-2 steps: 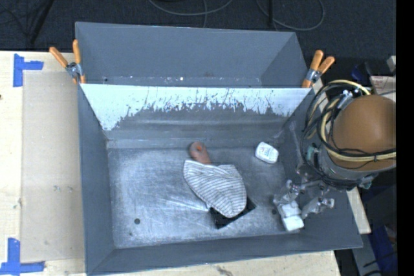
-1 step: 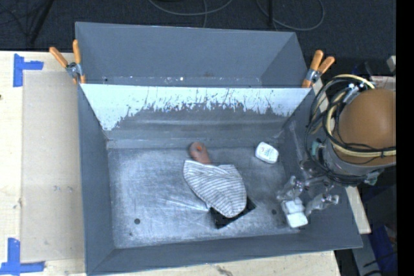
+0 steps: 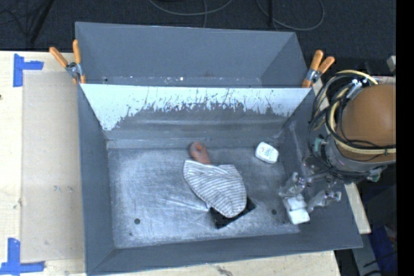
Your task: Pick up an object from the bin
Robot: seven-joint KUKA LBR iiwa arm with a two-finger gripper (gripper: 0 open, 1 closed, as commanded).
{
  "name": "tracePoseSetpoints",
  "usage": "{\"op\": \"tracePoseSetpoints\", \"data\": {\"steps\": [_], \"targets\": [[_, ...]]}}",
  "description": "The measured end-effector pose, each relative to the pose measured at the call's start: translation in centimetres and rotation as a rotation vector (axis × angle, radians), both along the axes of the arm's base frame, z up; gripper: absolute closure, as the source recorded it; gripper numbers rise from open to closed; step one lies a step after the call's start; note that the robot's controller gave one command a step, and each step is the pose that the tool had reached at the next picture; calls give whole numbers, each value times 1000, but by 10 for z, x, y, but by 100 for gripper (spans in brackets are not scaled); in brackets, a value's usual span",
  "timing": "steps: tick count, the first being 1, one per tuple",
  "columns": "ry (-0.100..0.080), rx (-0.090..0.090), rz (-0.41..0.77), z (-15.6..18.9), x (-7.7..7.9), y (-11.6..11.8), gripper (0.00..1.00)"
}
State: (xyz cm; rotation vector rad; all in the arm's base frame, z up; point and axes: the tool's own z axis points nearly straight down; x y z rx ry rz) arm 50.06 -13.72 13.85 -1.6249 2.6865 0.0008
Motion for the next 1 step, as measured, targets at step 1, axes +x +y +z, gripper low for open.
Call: {"op": "tracePoseSetpoints", "data": {"steps": [1], "targets": [[1,0,0,8,0,0,100]]}}
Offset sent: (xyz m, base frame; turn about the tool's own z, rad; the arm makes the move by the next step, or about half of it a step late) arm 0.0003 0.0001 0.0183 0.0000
